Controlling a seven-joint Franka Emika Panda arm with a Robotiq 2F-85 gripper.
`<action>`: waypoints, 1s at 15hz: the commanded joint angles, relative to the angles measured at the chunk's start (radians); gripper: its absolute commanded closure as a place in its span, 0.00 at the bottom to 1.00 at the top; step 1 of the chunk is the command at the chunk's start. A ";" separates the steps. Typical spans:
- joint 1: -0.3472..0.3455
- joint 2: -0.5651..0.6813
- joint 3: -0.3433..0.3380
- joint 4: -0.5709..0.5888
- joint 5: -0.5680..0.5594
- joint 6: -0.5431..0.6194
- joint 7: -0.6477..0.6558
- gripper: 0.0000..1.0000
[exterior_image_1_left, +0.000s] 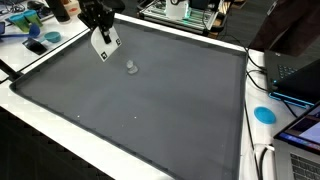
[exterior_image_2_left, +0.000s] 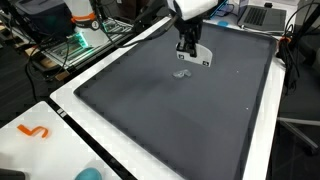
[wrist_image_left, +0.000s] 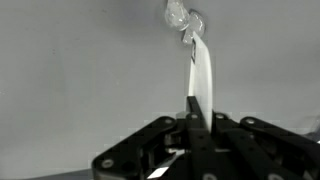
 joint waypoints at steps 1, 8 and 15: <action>-0.027 -0.061 0.013 -0.085 0.084 0.019 -0.123 0.99; -0.023 -0.109 -0.002 -0.162 0.218 0.028 -0.318 0.99; 0.000 -0.143 -0.015 -0.219 0.270 0.050 -0.435 0.99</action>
